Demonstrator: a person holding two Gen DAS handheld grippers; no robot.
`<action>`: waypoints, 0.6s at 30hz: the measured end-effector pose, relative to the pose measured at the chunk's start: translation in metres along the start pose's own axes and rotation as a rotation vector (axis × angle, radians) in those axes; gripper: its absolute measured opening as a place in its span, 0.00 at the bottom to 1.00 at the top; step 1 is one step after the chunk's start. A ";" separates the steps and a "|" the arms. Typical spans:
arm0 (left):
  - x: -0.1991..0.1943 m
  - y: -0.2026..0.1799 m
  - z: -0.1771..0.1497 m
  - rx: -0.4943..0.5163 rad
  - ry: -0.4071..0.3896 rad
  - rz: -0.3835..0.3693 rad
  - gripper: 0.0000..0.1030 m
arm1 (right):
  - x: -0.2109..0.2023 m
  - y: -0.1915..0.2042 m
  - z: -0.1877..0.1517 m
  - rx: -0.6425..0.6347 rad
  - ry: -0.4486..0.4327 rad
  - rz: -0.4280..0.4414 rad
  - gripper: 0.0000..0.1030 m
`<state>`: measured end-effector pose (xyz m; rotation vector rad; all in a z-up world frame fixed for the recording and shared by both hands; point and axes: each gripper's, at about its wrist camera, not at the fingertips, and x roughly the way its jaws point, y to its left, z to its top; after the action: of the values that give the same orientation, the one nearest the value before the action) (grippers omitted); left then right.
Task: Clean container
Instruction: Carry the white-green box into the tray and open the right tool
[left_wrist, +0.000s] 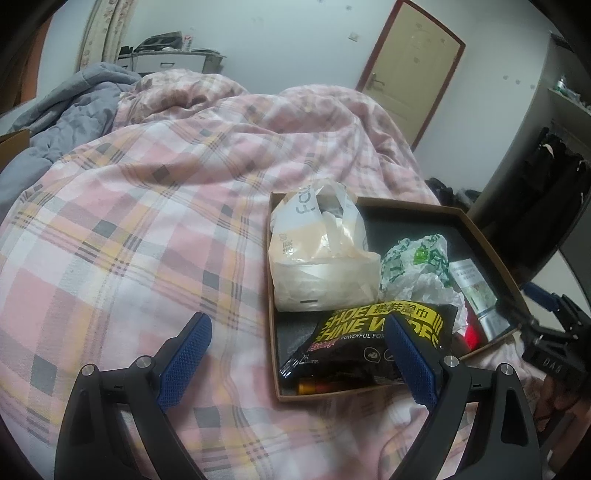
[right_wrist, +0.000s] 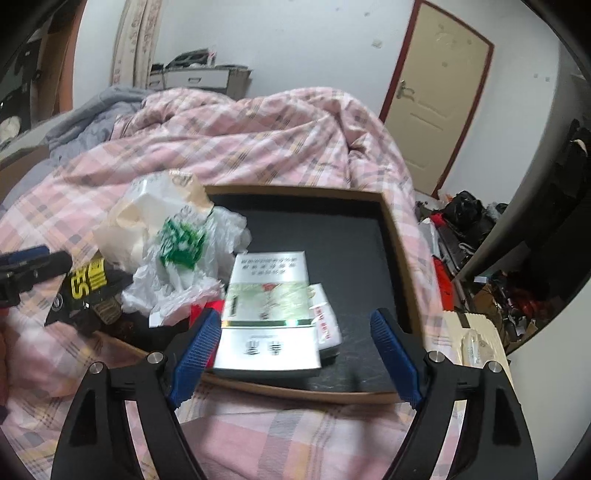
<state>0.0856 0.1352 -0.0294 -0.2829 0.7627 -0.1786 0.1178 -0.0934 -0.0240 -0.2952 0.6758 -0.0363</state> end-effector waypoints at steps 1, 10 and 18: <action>0.000 0.000 0.000 -0.003 0.000 0.005 0.90 | -0.001 -0.003 0.001 0.006 -0.010 -0.012 0.80; -0.003 0.012 0.000 -0.073 -0.017 0.107 0.90 | 0.010 -0.036 0.002 0.131 0.009 -0.109 0.80; 0.025 0.004 -0.001 -0.018 0.111 0.214 0.90 | 0.013 -0.061 -0.002 0.225 0.010 -0.203 0.80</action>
<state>0.1028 0.1322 -0.0479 -0.2078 0.8989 0.0155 0.1305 -0.1541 -0.0158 -0.1464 0.6432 -0.3055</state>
